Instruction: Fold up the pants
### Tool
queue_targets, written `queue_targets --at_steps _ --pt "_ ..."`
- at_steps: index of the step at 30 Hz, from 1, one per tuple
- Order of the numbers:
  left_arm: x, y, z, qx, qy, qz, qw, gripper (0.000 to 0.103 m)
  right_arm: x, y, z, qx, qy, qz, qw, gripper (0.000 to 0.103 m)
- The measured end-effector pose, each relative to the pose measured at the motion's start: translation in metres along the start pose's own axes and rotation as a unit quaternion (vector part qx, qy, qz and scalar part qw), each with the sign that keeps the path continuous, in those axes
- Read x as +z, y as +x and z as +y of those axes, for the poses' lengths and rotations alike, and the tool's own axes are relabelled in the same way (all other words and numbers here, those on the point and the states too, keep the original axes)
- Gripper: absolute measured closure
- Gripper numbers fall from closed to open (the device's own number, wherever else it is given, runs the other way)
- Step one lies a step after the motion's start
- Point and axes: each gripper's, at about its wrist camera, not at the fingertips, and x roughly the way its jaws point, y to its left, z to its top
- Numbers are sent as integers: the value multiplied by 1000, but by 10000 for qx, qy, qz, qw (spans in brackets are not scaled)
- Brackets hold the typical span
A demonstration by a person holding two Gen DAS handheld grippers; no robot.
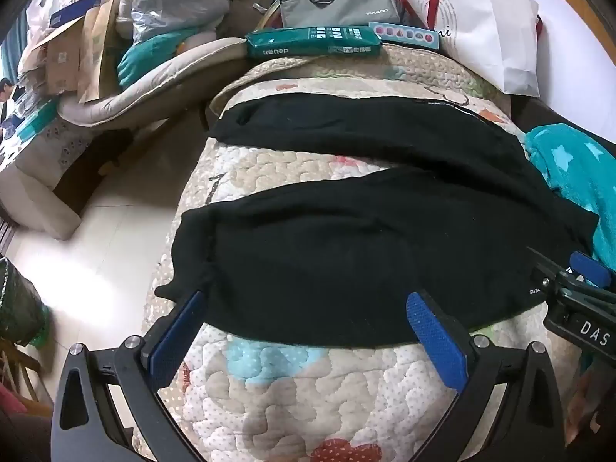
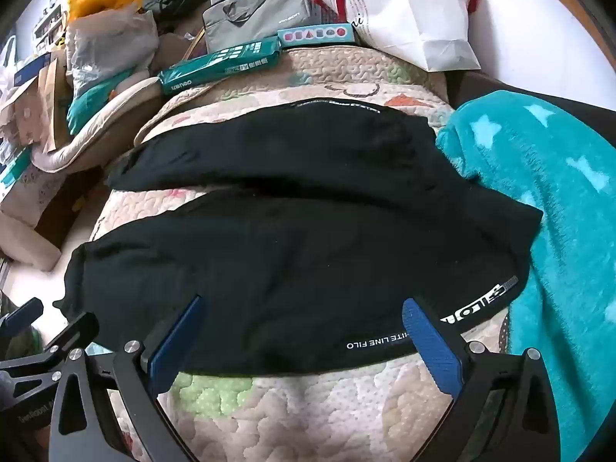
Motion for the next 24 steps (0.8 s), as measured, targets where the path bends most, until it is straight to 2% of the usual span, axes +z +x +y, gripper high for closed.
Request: queue_targets --at_steps 1,4,24 --pt "0 4 4 -113 -36 90 9999 0 0 0 0 6 4 -9 10000 0" --pt "2 11 4 -115 7 277 9996 0 -1 0 0 18 23 34 10000 0" --pt "-9 22 3 -125 -100 549 9984 0 -7 6 5 50 -41 241 9997 0"
